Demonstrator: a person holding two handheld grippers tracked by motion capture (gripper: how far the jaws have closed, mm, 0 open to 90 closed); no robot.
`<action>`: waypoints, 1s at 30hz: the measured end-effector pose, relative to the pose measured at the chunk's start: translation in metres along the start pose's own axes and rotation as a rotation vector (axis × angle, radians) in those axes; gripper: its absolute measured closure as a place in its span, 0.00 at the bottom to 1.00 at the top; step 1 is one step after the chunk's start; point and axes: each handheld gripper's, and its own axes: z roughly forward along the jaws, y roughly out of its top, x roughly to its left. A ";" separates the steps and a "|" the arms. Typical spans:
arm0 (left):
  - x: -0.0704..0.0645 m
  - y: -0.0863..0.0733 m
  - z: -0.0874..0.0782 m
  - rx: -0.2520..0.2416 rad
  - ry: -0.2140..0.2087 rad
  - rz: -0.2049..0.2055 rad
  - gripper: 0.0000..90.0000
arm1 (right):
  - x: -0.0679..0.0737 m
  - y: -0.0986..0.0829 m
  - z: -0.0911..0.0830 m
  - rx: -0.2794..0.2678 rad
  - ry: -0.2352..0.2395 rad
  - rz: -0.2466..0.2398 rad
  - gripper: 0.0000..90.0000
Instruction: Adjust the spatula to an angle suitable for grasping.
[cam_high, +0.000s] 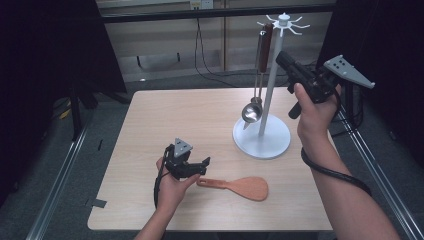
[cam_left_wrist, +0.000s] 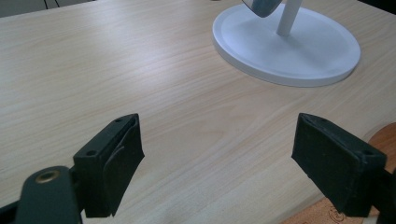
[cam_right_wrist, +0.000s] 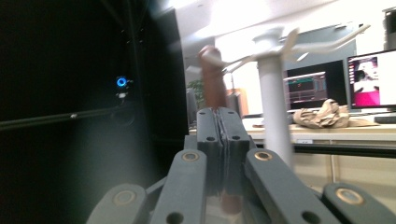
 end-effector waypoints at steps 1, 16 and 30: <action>0.000 0.000 0.000 0.001 0.000 -0.001 0.18 | -0.002 0.003 0.001 -0.004 -0.007 -0.002 0.99; 0.003 0.000 -0.001 -0.009 0.003 -0.007 0.18 | -0.017 0.027 0.014 -0.037 -0.069 0.002 1.00; 0.005 0.001 -0.003 -0.005 0.005 0.001 0.18 | -0.025 0.027 0.015 -0.031 -0.089 0.012 1.00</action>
